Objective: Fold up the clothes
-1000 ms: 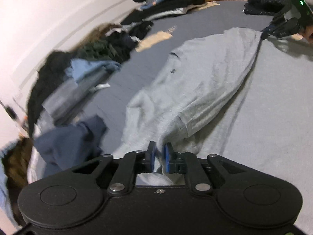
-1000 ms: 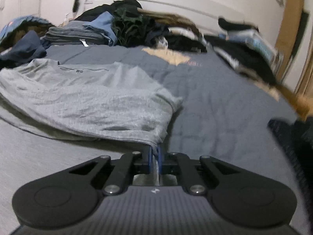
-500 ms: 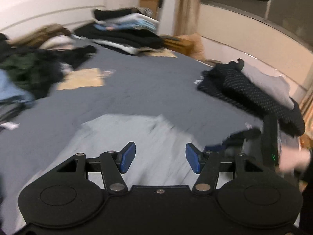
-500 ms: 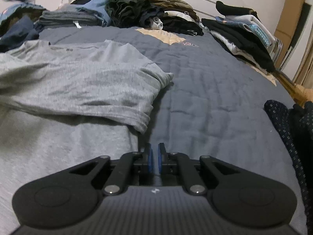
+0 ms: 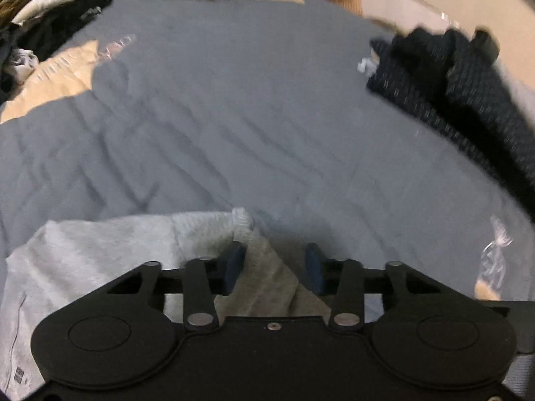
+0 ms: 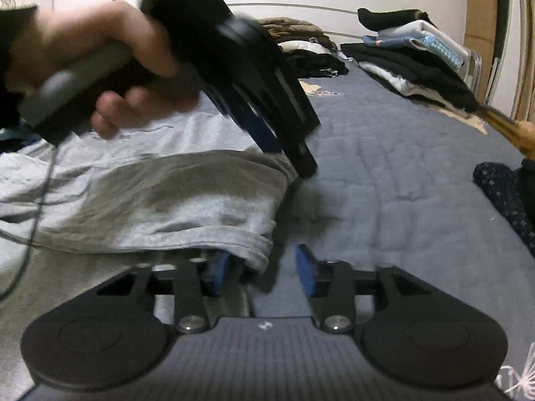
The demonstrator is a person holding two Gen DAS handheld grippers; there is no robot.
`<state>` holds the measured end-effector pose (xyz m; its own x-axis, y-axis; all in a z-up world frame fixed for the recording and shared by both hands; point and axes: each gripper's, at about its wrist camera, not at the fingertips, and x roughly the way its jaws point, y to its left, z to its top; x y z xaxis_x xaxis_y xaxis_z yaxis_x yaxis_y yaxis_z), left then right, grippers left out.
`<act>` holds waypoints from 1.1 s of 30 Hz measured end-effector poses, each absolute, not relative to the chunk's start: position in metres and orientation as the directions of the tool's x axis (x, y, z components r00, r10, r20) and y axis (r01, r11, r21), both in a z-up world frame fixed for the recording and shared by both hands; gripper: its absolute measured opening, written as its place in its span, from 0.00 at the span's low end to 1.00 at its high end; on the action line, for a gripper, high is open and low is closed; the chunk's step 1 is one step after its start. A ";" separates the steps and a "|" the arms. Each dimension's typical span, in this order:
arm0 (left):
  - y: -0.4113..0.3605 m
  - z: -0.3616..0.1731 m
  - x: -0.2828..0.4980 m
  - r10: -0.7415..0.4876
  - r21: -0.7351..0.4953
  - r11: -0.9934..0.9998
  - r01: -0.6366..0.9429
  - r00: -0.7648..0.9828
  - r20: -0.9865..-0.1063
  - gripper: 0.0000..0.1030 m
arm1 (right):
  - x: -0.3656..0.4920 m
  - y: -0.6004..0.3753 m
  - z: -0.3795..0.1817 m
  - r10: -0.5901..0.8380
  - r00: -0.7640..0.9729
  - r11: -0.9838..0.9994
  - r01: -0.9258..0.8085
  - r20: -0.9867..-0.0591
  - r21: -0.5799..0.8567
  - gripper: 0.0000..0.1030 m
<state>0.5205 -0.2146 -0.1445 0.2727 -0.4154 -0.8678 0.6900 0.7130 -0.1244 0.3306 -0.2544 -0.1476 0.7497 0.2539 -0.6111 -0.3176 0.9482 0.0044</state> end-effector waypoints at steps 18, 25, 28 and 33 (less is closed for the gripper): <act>-0.211 -0.151 0.537 -0.384 -0.094 0.822 0.562 0.424 -0.821 0.10 | 0.329 -0.262 -0.152 0.220 0.690 0.935 -0.351 -0.690 -0.054 0.02; -0.216 -0.156 0.543 -0.369 -0.113 0.833 0.541 0.392 -0.843 0.36 | 0.328 -0.263 -0.149 0.220 0.675 0.932 -0.359 -0.705 -0.053 0.03; -0.225 -0.164 0.540 -0.325 -0.051 0.823 0.566 0.394 -0.860 0.11 | 0.324 -0.260 -0.154 0.214 0.670 0.926 -0.371 -0.711 -0.071 0.03; -0.210 -0.162 0.550 -0.363 -0.126 0.867 0.482 0.440 -0.821 0.05 | 0.324 -0.263 -0.155 0.210 0.664 0.920 -0.382 -0.717 -0.084 0.01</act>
<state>0.5498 -0.2103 -0.1618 0.4397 -0.3635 -0.8213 0.4822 0.8670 -0.1256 0.3244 -0.2634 -0.1552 0.6644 0.2099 -0.7172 -0.3817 0.9204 -0.0842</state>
